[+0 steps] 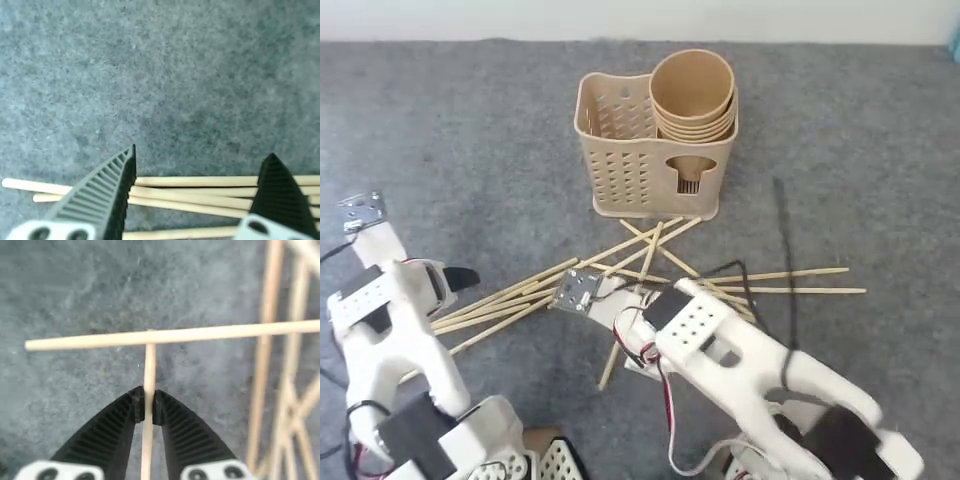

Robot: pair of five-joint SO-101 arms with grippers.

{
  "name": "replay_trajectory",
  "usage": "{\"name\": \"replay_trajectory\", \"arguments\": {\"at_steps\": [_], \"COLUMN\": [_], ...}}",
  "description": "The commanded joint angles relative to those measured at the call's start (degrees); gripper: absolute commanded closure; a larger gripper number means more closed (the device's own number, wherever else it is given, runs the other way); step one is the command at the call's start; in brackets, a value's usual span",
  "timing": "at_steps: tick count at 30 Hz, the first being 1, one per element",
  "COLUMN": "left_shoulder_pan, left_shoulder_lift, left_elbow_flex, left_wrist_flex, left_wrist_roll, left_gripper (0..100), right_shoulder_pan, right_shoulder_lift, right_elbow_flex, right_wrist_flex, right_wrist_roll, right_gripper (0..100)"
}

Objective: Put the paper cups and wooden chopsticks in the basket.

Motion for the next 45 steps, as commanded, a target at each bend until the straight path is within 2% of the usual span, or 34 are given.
{"name": "replay_trajectory", "arguments": {"at_steps": [1,8,13,19,25,36,40,45], "left_shoulder_pan": [0.6,0.7,0.7,0.7,2.5,2.8,4.0,4.0], "left_shoulder_lift": [0.4,0.4,0.4,0.4,-0.1,-0.1,-0.2,-0.2], "left_elbow_flex": [-2.3,-2.2,-2.2,-2.2,-1.0,-0.8,-0.7,-0.7], "left_wrist_flex": [-1.1,-2.2,-2.2,-2.2,-2.3,-2.3,-2.3,-2.3], "left_wrist_roll": [0.6,0.6,0.6,0.6,0.4,0.4,0.3,0.2], "left_gripper": [63,63,63,63,63,63,63,63], "right_shoulder_pan": [-0.2,-1.1,-0.7,4.7,9.5,15.5,16.2,18.7], "right_shoulder_lift": [-15.1,-25.2,-25.4,-25.3,-24.0,-12.1,-5.1,2.2], "right_elbow_flex": [-11.3,-30.6,-41.1,-42.4,-42.4,-42.7,-42.7,-42.7], "right_wrist_flex": [13.5,31.4,31.3,12.1,-9.6,-45.3,-57.2,-64.0], "right_wrist_roll": [0.8,6.6,6.3,5.7,-7.3,-17.3,-16.6,-15.2], "right_gripper": [99.1,99.1,99.1,99.1,99.1,99.1,99.0,99.0]}}
